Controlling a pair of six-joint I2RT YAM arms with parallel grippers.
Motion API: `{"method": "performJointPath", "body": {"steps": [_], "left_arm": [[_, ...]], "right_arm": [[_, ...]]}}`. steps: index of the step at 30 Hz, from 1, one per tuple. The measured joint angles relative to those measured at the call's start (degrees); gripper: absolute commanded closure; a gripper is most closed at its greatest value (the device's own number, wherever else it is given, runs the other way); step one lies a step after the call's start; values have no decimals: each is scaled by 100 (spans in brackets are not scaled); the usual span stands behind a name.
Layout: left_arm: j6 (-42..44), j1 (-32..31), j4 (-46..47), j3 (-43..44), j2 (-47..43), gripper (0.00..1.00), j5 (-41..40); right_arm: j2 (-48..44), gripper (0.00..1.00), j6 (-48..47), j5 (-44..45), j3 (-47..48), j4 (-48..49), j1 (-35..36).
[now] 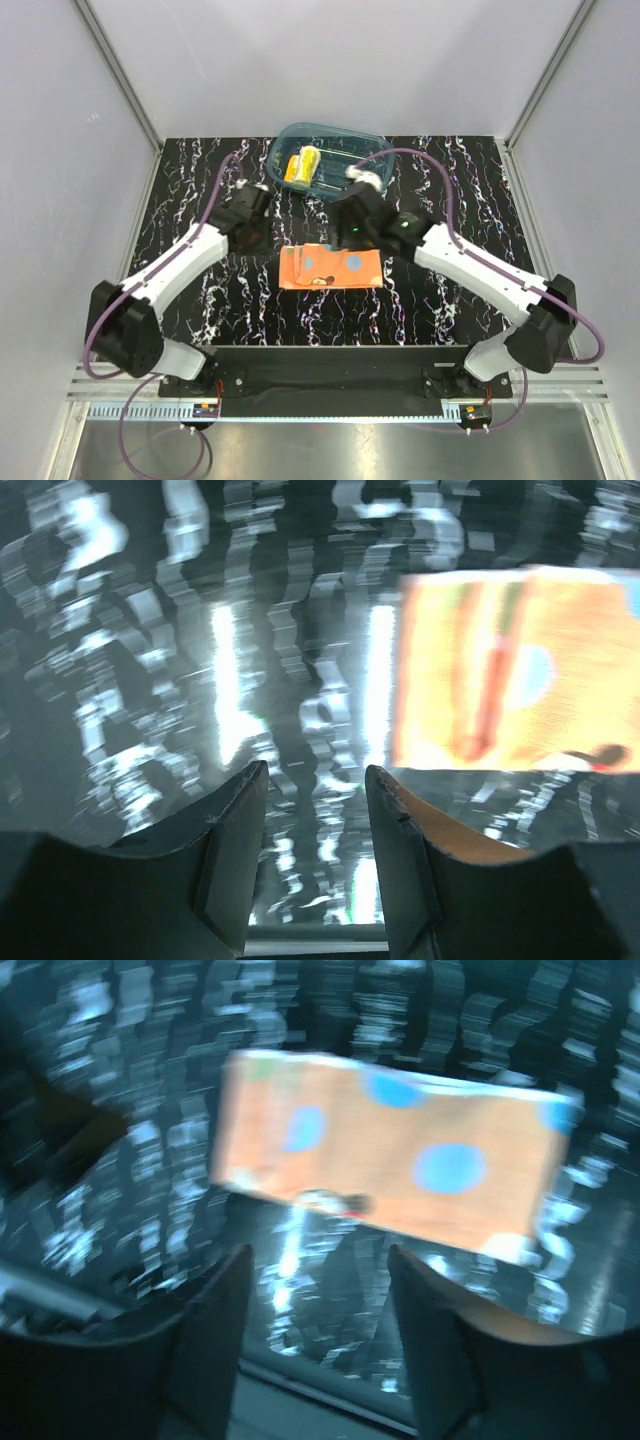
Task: Roll the towels
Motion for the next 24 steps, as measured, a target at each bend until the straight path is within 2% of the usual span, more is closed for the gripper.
{"method": "performJointPath", "body": {"steps": [3,7,16,24], "left_arm": [[-83,-501,175,275,472,46,61],[-105,-833,540,409,1078,44,297],[-111,-870,940,713,2079,45,601],[-114,-883,1088,785,2337,48,717]], "right_arm": [[-260,40,55,-190,-782,57,-896],[-111,41,57,-339,-1661,-46,-1757],[643,44,-39,-866,-2022,214,-2155],[1290,46,-107,-1049,-2052,520,-2216]]}}
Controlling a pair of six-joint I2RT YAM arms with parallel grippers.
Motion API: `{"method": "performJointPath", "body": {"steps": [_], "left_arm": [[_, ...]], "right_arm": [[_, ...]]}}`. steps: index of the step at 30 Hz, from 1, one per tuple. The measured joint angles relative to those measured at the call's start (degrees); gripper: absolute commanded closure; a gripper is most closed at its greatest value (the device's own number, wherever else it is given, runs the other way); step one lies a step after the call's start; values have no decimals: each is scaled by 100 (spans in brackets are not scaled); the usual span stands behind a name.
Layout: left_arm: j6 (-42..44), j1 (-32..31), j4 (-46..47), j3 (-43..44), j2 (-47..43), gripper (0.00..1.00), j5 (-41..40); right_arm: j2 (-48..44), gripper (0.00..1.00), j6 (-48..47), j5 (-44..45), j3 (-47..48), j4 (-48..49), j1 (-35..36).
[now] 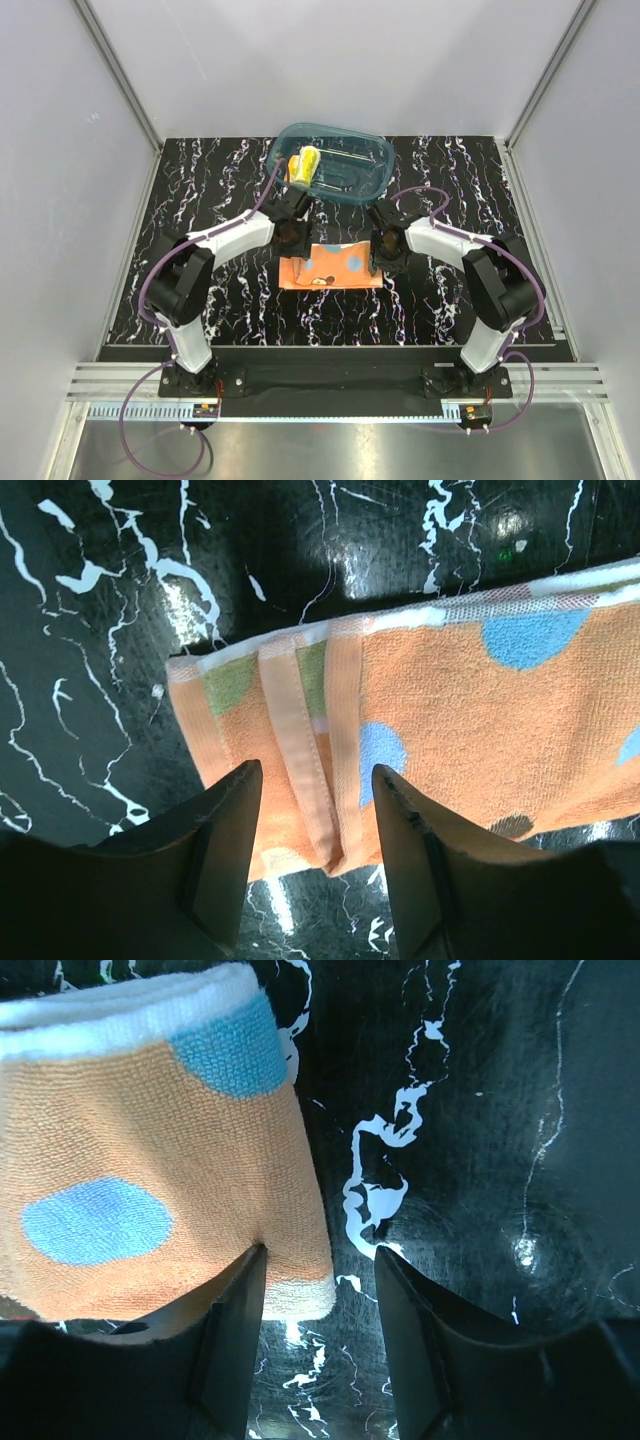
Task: Roll the towels
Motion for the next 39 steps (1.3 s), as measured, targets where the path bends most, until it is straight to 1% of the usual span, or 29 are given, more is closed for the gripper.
{"method": "performJointPath", "body": {"steps": [7,10,11,15,18,21,22,23,25,26,28,29,31,32,39], "left_arm": [[-98,-44,127,9,192,57,120],[-170,-48,173,-4,199,64,195],[-188,-48,210,-13,199,69,223],[-254,-48,286,-46,201,80,317],[-275,-48,343,-105,201,83,352],[-282,-48,358,-127,210,82,367],[-284,-48,376,-136,210,77,365],[-284,-48,378,-142,210,73,363],[-302,-48,380,-166,210,70,361],[-308,-48,380,-186,210,70,361],[-323,-48,376,-225,210,75,361],[-328,-48,385,-249,210,83,361],[-356,-48,409,-295,210,92,363],[-348,-48,409,-306,210,100,365],[-411,-48,413,-354,140,100,339]], "right_arm": [[61,47,-26,-50,-105,160,-20],[63,47,-31,-68,-138,210,-20],[63,47,-31,-70,-144,219,-20],[63,47,-33,-76,-157,234,-24],[61,48,-33,-85,-170,251,-24],[55,48,-33,-87,-188,280,-24],[52,48,-33,-87,-195,286,-26],[46,48,-33,-87,-201,297,-26],[42,48,-33,-90,-208,308,-28],[37,48,-33,-90,-212,315,-28],[35,48,-33,-90,-214,317,-28],[35,48,-35,-90,-214,317,-28],[35,48,-35,-90,-214,319,-31],[35,48,-35,-90,-214,319,-31],[50,48,-48,-90,-205,313,-31]]}}
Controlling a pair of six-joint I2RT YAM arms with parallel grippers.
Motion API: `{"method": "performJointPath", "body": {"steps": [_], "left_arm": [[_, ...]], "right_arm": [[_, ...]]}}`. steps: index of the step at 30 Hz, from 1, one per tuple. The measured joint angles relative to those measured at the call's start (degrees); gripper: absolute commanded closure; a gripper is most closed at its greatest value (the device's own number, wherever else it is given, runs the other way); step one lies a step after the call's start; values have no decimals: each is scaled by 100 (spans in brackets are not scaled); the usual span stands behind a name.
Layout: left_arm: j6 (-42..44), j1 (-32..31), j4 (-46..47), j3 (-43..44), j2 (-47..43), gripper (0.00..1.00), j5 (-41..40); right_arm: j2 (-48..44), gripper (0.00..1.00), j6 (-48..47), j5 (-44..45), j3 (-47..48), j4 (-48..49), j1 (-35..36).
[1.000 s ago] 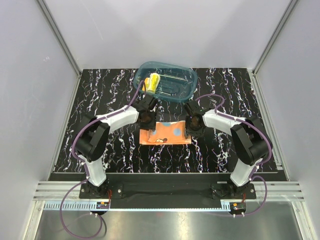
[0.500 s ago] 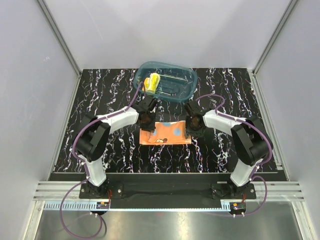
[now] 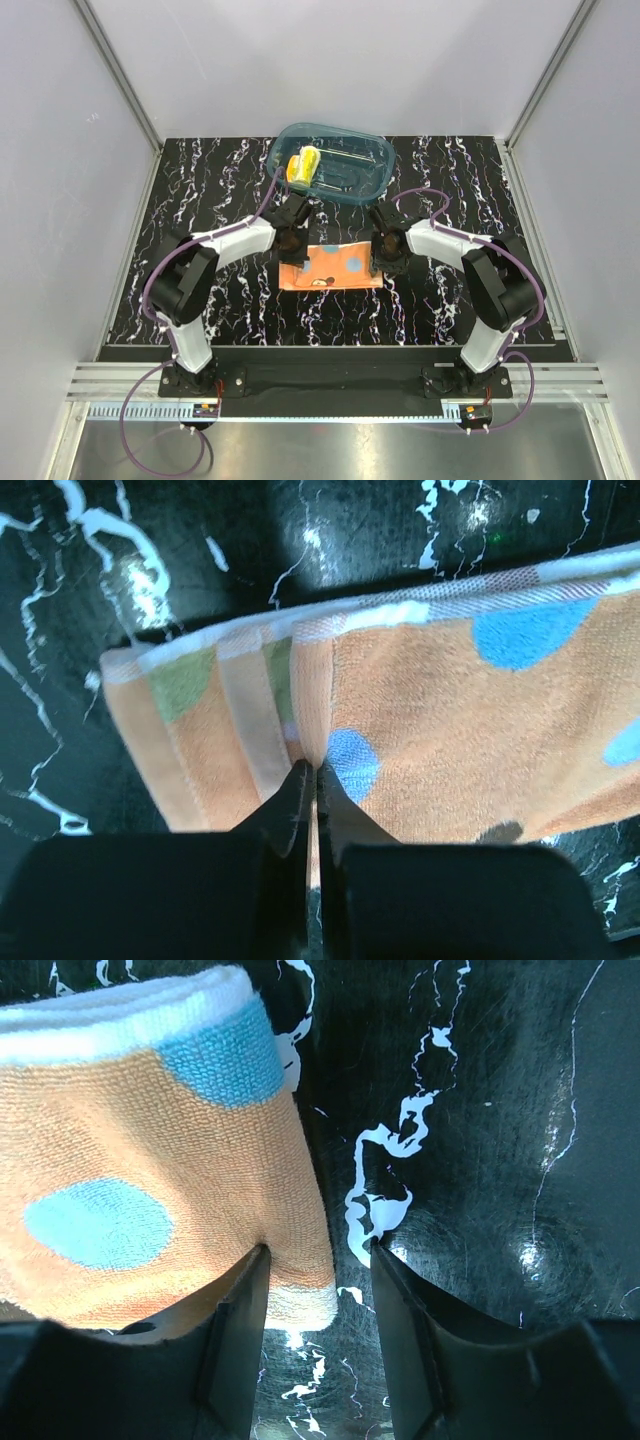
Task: Roll the towels
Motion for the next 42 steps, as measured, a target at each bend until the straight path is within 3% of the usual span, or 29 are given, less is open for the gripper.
{"method": "performJointPath", "body": {"steps": [10,18,19,24,26,30,31,33,34,35,37,42], "left_arm": [[-186,-31,-129,-374,-1182,100,-380],[-197,-37,-120,-713,-1064,99,-516],[-197,-37,-118,-730,-1001,96,-542],[-149,-37,-131,-743,-807,57,-678],[-138,-42,-170,-739,-809,51,-743],[-144,-101,-402,-654,-833,50,-942],[-144,-133,-485,-610,-861,50,-992],[-166,-214,-608,-529,-968,50,-1040],[-186,-264,-660,-490,-1067,51,-1056],[-212,-317,-693,-461,-1178,51,-1058],[-289,-415,-710,-417,-1408,51,-1036],[-553,-616,-485,-459,-1681,52,-800]], "right_arm": [[98,44,-2,-83,120,-31,0],[96,36,0,-199,153,-33,0],[90,36,-4,-216,157,-31,0],[-35,29,-63,-356,157,-280,0],[-251,28,-138,-468,164,-426,0],[-699,40,-382,-778,442,-649,0],[-754,54,-448,-881,577,-686,0],[-785,72,-590,-1071,846,-686,0],[-776,89,-636,-1176,970,-686,0],[-752,93,-682,-1272,1084,-688,0],[-629,100,-721,-1445,1340,-697,-2],[195,100,-780,-1775,2052,-669,-13]]}}
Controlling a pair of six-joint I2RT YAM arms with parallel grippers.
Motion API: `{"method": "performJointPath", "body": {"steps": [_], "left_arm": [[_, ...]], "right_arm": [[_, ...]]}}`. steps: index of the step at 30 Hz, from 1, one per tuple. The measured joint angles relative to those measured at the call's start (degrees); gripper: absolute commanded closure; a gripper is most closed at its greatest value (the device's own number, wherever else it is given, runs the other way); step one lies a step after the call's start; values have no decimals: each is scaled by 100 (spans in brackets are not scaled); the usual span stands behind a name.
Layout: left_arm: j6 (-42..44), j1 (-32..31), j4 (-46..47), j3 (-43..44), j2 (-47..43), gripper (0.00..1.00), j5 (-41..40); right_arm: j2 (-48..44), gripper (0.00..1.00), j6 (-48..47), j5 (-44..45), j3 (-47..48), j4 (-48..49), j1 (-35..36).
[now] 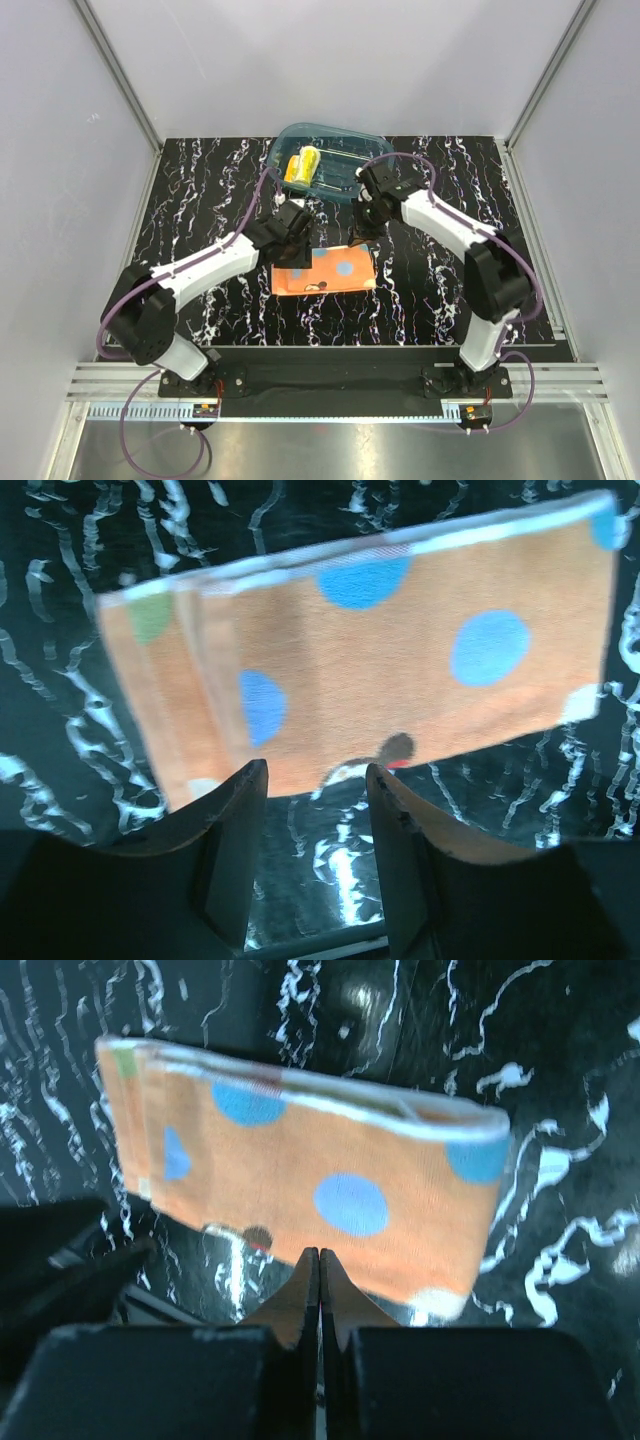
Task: Roll the towels
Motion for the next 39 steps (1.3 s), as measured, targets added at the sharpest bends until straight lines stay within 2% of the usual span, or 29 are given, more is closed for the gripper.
{"method": "performJointPath", "body": {"steps": [6,11,20,28,29,30,34,37,39], "left_arm": [[-258,-52,437,-444,153,53,350],[-323,-50,697,-660,525,54,461],[-273,90,1082,-732,855,56,522],[105,721,1233,-756,859,57,542],[153,769,1220,-752,859,57,525],[203,800,1196,-743,859,57,501],[315,802,992,-656,859,57,363],[339,789,730,-549,852,57,245],[352,791,520,-474,824,57,164]], "right_arm": [[1040,100,-4,-164,262,68,-254],[1473,100,-4,-170,232,114,-660],[1405,100,46,-516,-297,715,-841],[1154,100,192,-903,-826,1132,-839],[1154,96,188,-914,-822,1126,-837],[1154,85,186,-918,-817,1115,-835],[1143,61,157,-927,-704,955,-809],[1012,53,98,-890,-625,741,-782],[822,52,48,-863,-616,557,-780]]}}
